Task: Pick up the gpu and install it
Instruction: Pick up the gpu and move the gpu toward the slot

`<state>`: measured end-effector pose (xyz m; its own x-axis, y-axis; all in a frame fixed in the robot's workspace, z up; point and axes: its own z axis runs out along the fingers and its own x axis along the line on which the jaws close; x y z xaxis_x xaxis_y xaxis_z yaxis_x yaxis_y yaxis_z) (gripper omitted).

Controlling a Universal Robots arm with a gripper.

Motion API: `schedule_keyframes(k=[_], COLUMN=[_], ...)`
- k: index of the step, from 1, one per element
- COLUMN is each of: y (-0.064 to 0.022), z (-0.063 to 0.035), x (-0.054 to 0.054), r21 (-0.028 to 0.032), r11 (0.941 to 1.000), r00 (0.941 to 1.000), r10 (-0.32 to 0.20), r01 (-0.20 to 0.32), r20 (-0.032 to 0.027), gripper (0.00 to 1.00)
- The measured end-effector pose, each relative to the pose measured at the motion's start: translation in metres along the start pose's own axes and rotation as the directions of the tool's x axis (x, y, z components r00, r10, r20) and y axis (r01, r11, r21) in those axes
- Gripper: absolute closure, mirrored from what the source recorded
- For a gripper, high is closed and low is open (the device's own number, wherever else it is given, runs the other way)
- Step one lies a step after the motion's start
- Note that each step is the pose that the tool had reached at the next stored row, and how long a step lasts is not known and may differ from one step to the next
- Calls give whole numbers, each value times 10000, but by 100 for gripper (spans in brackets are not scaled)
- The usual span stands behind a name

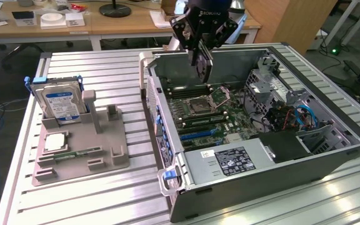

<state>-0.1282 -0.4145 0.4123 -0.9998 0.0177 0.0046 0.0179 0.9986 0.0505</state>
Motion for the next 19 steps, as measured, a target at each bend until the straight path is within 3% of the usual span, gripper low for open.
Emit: schedule_keyframes(k=[19], y=[3], z=[2], x=[-166], r21=[0], r11=[10000], r00=[10000], r10=[0], r01=[0], r20=[0], gripper=[72])
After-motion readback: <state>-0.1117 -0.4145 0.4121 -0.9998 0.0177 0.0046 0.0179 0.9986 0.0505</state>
